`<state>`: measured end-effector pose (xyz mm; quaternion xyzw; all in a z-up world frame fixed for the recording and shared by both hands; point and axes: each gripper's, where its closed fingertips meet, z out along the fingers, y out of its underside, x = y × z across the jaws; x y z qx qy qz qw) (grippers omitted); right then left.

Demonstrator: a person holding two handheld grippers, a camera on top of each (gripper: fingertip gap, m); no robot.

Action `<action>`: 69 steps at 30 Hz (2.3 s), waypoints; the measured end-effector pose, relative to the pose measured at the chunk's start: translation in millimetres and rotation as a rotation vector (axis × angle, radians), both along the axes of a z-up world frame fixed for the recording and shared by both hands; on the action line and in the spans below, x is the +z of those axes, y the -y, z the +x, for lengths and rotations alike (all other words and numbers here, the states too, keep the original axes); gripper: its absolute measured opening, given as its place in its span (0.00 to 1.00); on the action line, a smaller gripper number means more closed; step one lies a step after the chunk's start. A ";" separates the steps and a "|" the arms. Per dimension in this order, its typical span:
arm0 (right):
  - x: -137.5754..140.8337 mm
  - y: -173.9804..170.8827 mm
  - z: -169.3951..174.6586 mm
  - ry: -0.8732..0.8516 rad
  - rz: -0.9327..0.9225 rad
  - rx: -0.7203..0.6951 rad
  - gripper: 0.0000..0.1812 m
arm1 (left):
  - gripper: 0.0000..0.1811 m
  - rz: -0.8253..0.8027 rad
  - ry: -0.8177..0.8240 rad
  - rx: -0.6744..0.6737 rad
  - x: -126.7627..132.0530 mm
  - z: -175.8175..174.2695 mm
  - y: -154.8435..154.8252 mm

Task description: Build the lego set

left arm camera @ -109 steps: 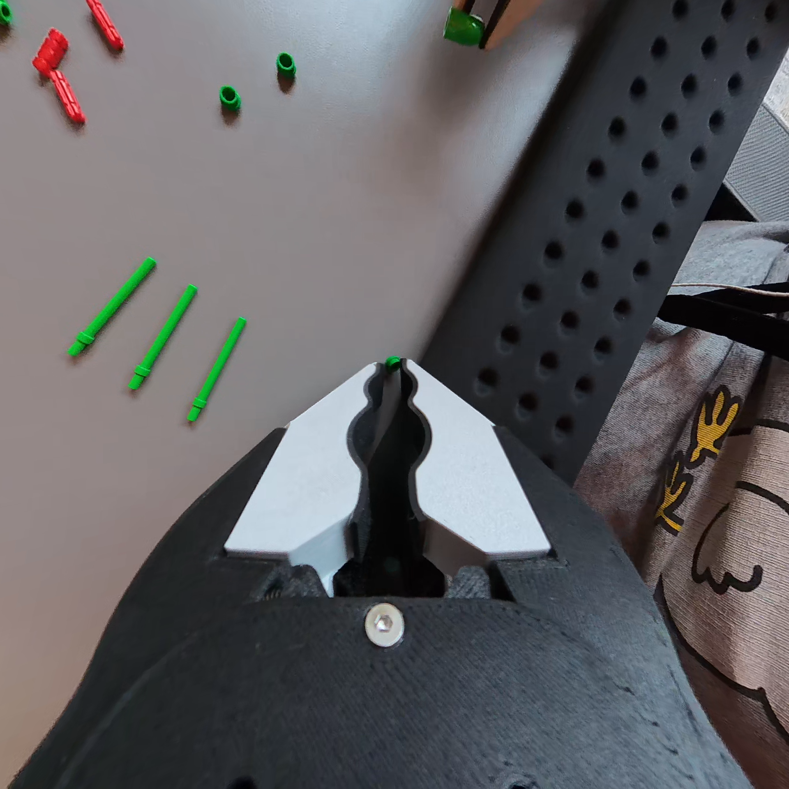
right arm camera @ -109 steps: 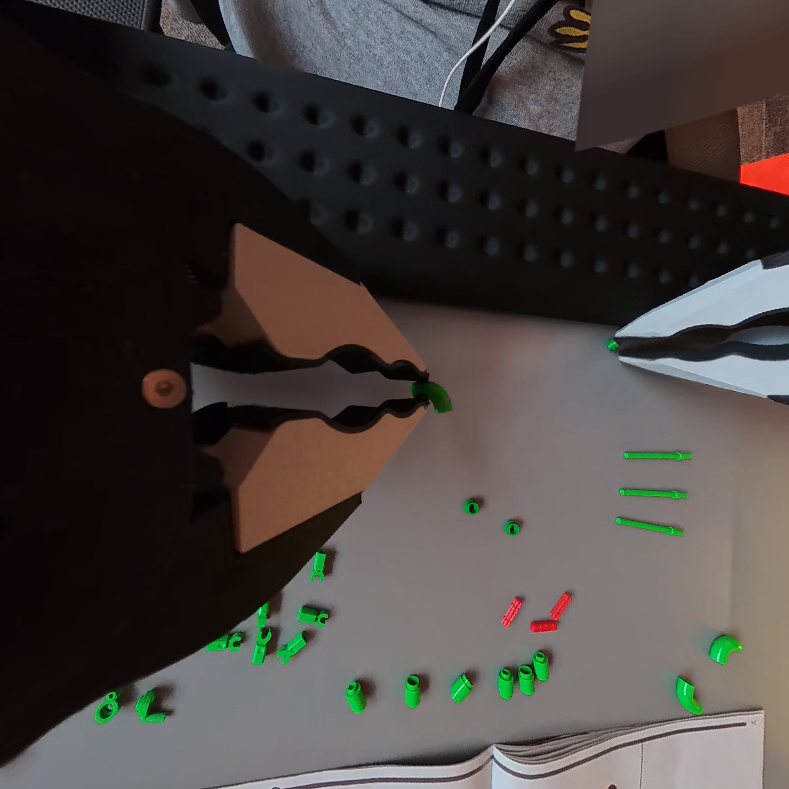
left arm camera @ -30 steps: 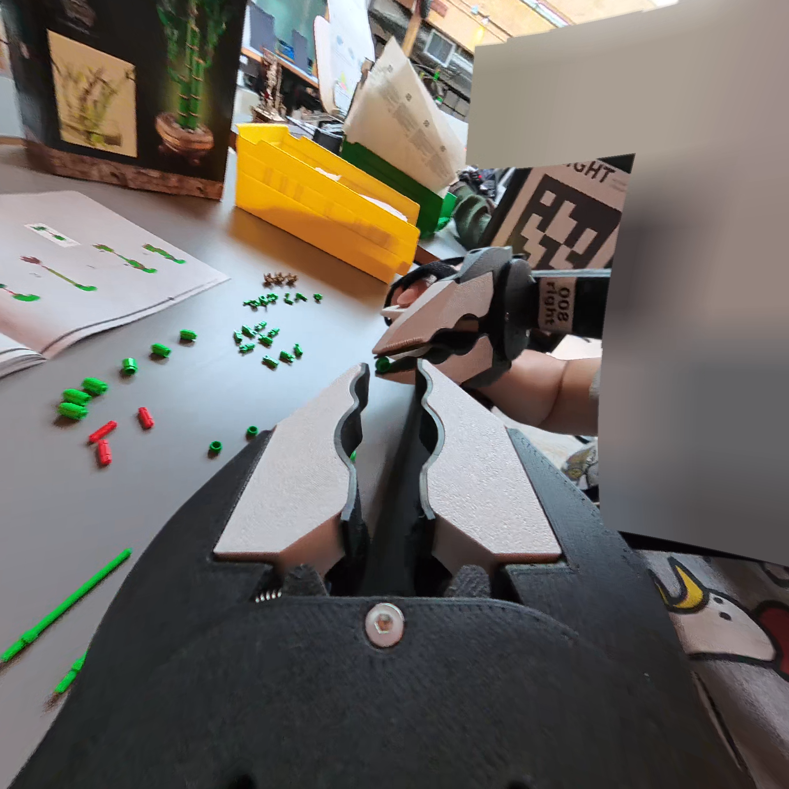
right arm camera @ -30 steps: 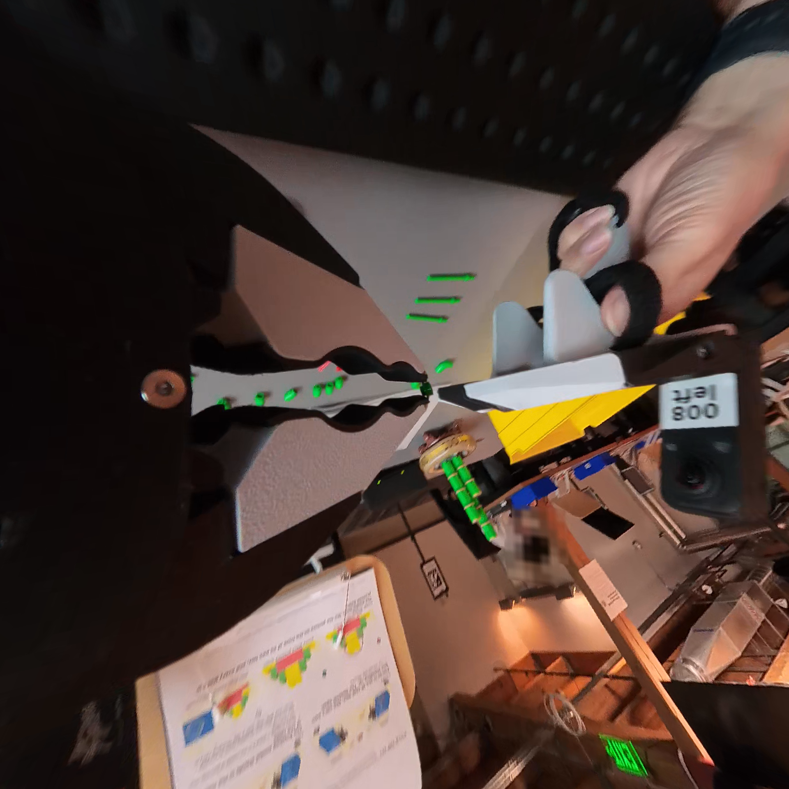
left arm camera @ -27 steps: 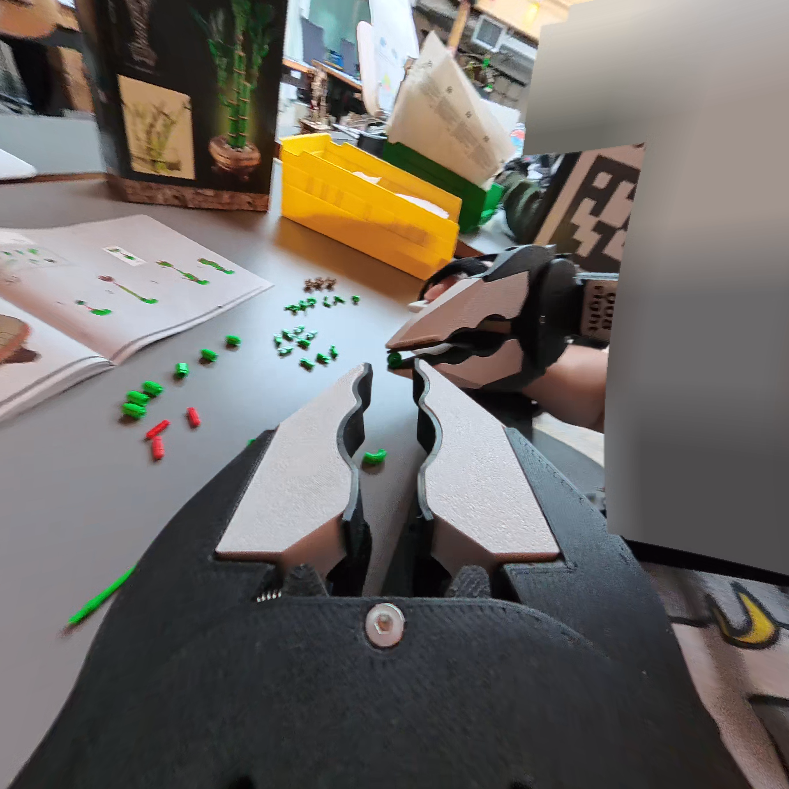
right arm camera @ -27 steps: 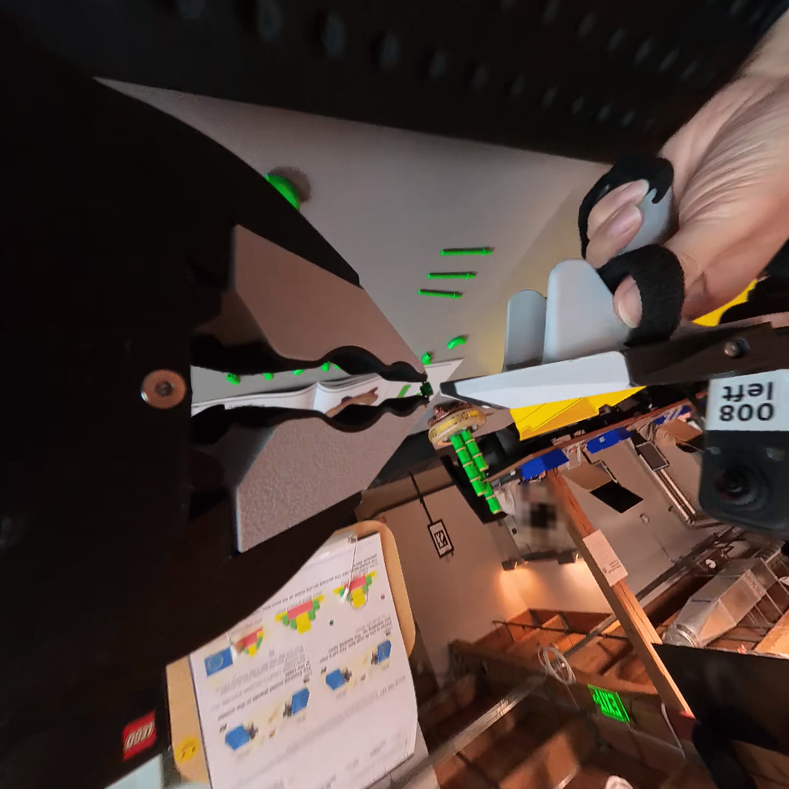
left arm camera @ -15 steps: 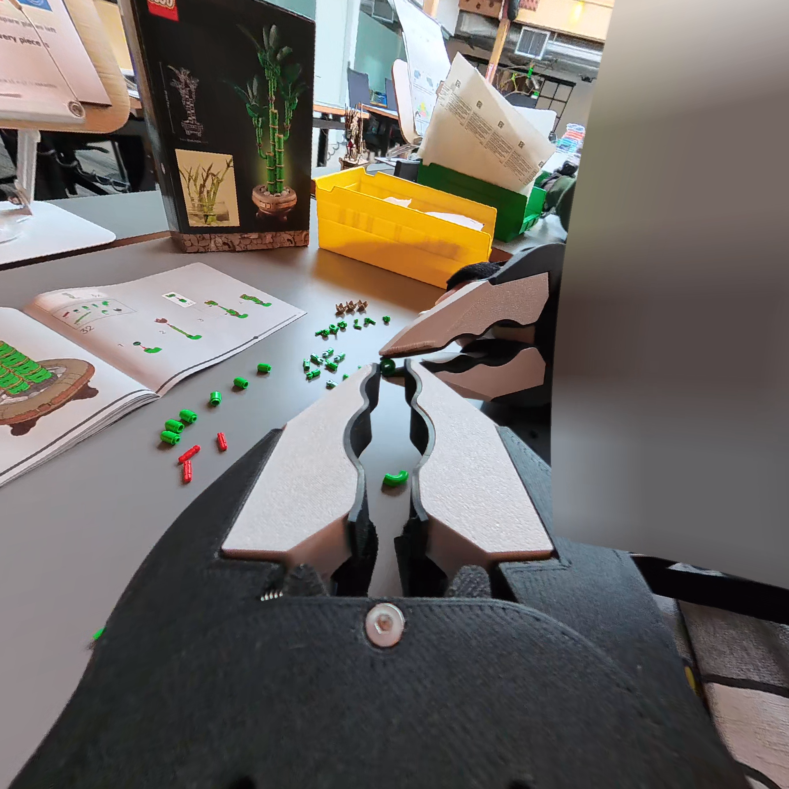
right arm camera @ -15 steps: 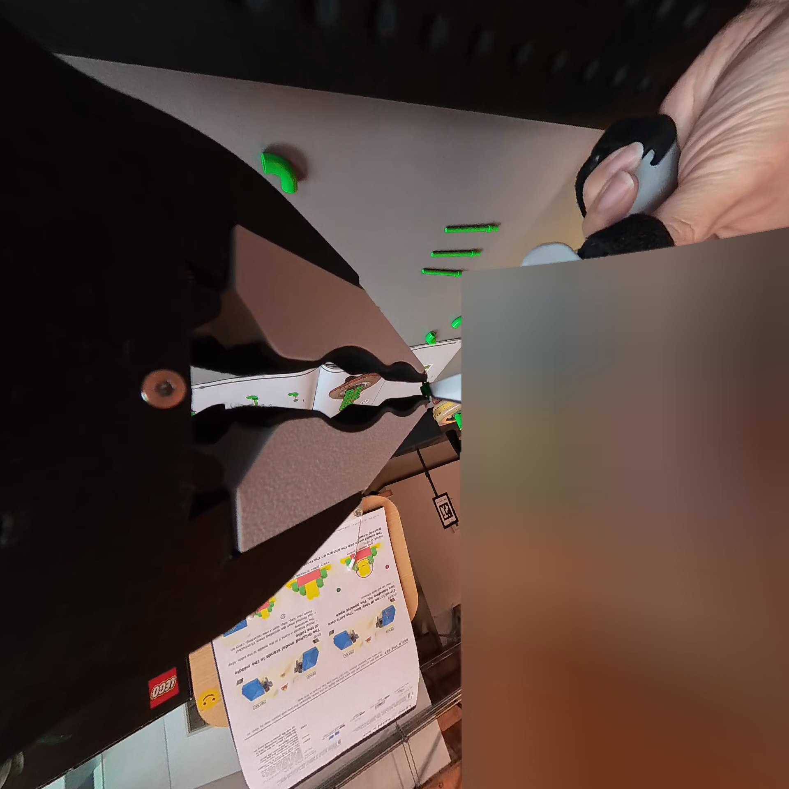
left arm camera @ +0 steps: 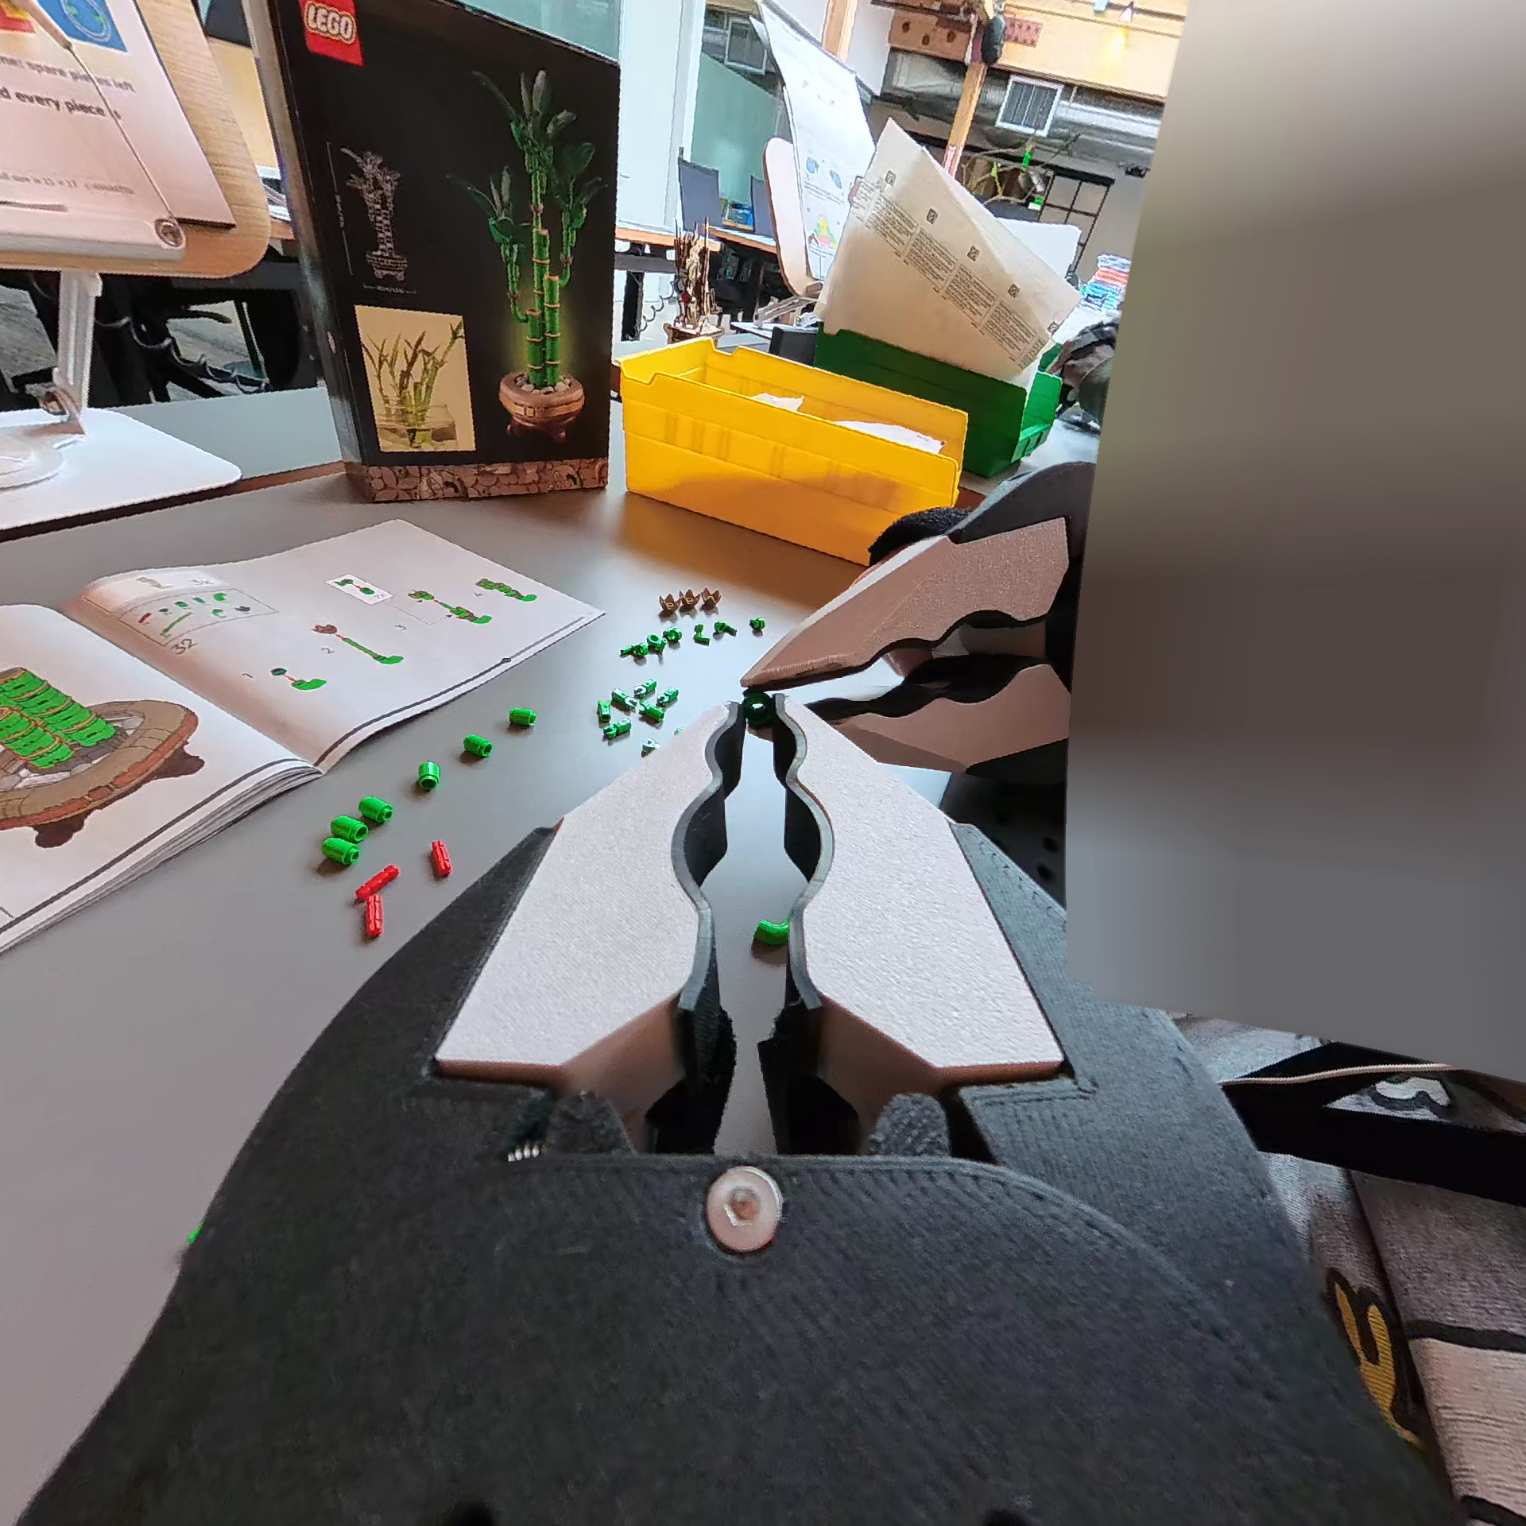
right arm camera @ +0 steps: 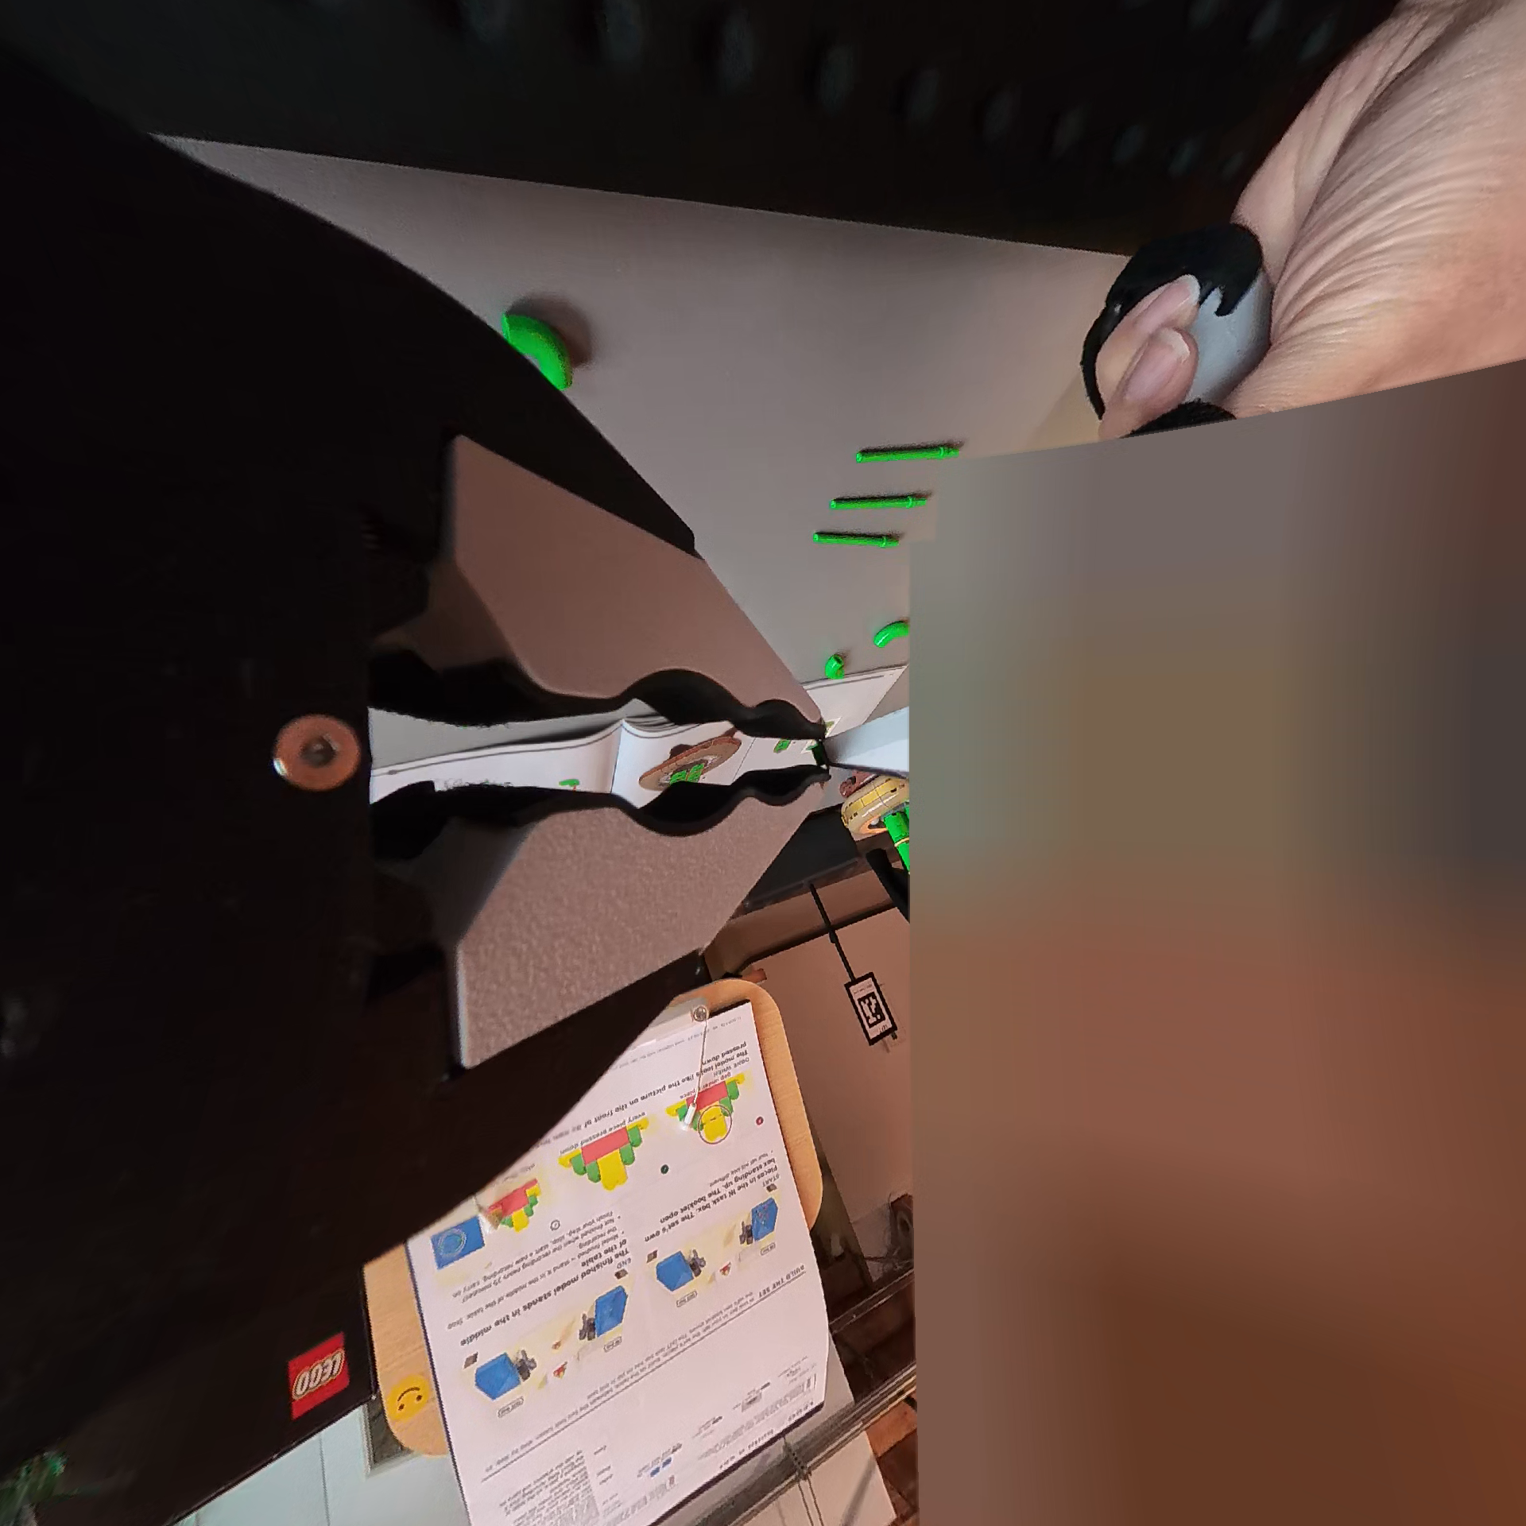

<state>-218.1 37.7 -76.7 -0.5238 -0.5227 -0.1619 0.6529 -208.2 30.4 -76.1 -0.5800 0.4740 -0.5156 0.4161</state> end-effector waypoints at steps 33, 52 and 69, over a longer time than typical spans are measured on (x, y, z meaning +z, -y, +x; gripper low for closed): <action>-126.8 35.4 24.8 -0.235 -1.080 -0.277 0.08 | 0.02 -0.146 -0.018 0.057 -17.8 -14.4 -27.5; -23.7 7.2 36.5 -0.101 -0.955 0.091 0.04 | 0.02 -0.252 -0.036 -0.164 8.9 -7.2 -21.4; 140.2 7.2 72.8 0.086 -0.413 0.179 0.03 | 0.02 0.175 -0.135 -0.642 149.7 55.2 -5.2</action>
